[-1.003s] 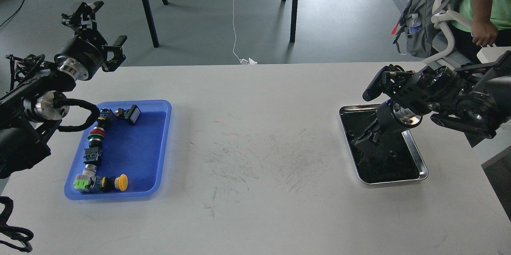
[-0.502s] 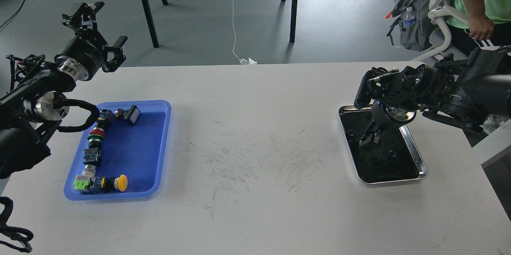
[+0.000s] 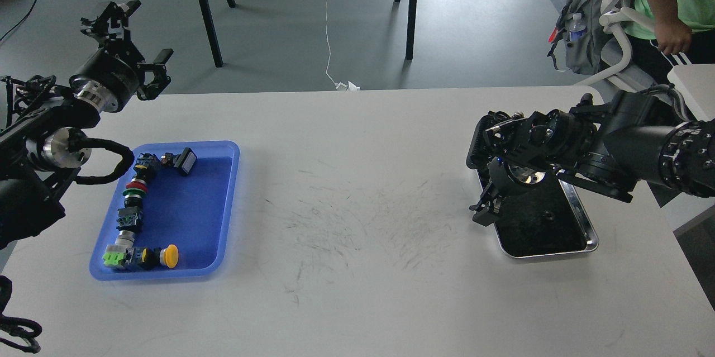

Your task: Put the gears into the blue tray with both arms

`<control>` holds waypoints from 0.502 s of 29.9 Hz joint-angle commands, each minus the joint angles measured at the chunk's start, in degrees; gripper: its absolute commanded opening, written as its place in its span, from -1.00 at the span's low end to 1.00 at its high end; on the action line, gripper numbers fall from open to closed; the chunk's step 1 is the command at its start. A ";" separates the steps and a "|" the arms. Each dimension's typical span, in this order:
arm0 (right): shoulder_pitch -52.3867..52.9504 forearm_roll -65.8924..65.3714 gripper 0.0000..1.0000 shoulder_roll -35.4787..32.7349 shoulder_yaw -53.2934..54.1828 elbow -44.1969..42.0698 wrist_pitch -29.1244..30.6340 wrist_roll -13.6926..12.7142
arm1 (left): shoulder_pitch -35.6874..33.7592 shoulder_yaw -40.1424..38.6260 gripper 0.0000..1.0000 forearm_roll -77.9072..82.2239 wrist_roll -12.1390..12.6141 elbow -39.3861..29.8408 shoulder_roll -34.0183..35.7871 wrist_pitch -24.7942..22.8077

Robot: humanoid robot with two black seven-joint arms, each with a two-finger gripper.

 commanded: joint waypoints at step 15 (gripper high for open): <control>2.33 1.84 0.61 -1.09 1.62 -1.47 0.11 -0.01 | 0.14 0.02 0.99 0.00 -0.08 -0.02 -0.03 -0.04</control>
